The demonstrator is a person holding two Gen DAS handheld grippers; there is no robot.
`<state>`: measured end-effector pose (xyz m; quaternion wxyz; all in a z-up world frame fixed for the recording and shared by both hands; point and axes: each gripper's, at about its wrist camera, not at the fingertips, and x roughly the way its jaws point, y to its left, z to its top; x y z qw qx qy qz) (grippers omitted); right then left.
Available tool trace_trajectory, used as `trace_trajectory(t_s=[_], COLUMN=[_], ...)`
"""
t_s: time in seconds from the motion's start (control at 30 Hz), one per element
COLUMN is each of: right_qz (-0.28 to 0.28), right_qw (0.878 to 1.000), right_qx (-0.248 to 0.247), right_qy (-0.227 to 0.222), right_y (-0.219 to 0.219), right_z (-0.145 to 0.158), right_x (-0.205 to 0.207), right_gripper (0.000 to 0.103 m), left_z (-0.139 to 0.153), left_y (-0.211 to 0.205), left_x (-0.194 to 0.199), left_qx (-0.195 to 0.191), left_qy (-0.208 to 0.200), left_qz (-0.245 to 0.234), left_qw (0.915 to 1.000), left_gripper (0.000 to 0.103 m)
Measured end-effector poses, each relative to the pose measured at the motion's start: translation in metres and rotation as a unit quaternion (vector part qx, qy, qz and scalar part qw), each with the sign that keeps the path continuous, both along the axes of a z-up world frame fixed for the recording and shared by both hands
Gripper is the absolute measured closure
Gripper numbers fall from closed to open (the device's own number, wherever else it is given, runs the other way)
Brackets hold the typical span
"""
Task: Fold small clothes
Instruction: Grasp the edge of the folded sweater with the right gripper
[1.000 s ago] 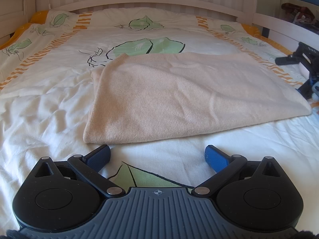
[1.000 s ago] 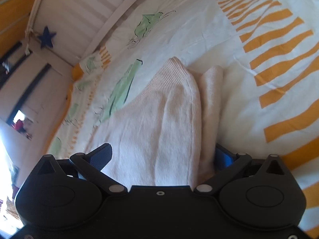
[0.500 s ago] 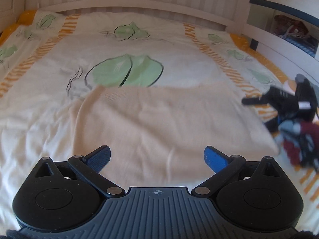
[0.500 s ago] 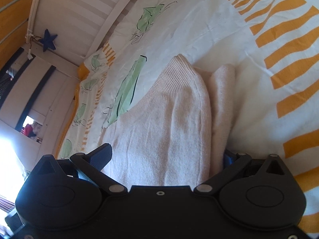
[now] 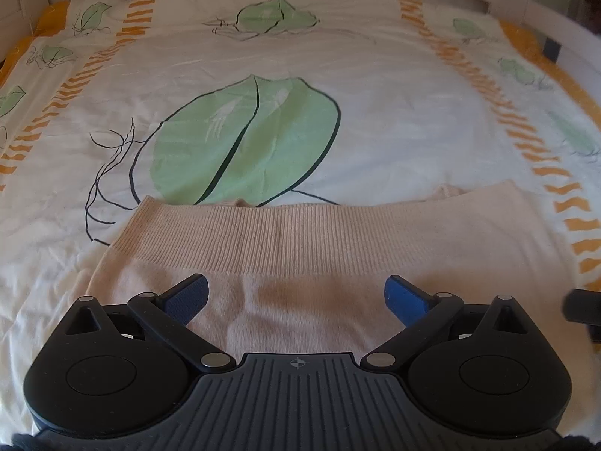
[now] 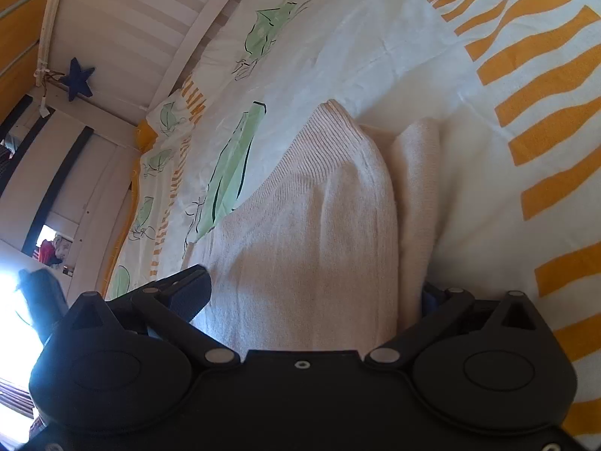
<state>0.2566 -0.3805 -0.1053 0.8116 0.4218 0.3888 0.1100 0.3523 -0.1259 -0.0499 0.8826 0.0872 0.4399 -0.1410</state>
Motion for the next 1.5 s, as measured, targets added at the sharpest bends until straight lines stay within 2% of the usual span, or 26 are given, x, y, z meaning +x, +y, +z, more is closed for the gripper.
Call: trace_trajectory(t_s=[0.07, 0.1, 0.2, 0.37, 0.6, 0.73, 0.93, 1.13, 1.27, 1.33, 1.5], right_qz=[0.0, 0.0, 0.0, 0.001, 0.002, 0.002, 0.004, 0.005, 0.005, 0.006, 0.011], right_qw=[1.0, 1.0, 1.0, 1.0, 1.0, 1.0, 1.0, 1.0, 1.0, 1.0, 1.0], right_qx=[-0.002, -0.003, -0.004, -0.007, -0.007, -0.009, -0.012, -0.009, -0.011, -0.015, -0.022], right_qy=[0.001, 0.001, 0.0, -0.002, -0.003, -0.005, -0.007, -0.007, -0.009, -0.01, -0.016], right_y=[0.002, 0.002, 0.003, 0.004, 0.004, 0.004, 0.004, 0.003, 0.003, 0.004, 0.007], right_z=[0.001, 0.001, 0.001, 0.001, 0.001, 0.0, 0.0, -0.001, -0.001, 0.0, 0.001], right_x=[0.001, 0.001, 0.001, 0.002, 0.002, 0.002, 0.002, 0.001, 0.002, 0.001, -0.001], right_gripper=[0.0, 0.0, 0.0, 0.0, 0.0, 0.0, 0.0, 0.0, 0.0, 0.0, 0.0], left_z=[-0.014, -0.021, -0.025, -0.013, 0.0, -0.011, -0.021, -0.01, -0.022, -0.027, -0.015], left_y=[-0.005, -0.006, 0.001, 0.006, 0.019, 0.017, 0.012, 0.024, 0.028, 0.032, 0.048], left_x=[0.006, 0.009, 0.01, 0.005, -0.027, -0.038, -0.036, -0.062, -0.08, -0.082, -0.079], left_qx=[0.031, 0.032, 0.01, 0.01, -0.014, 0.0, 0.011, -0.012, -0.007, -0.016, -0.046], left_qy=[0.021, 0.032, 0.036, 0.028, 0.028, 0.045, 0.044, 0.038, 0.051, 0.05, 0.062], left_qz=[0.005, 0.006, 0.022, 0.016, -0.004, -0.013, -0.008, -0.014, -0.027, -0.026, -0.014], left_qw=[0.9993, 0.999, 0.999, 0.9994, 0.9995, 0.9989, 0.9989, 0.9991, 0.9983, 0.9983, 0.9969], left_gripper=[0.001, 0.0, 0.0, 0.002, 0.002, 0.002, 0.001, 0.002, 0.001, 0.001, 0.002])
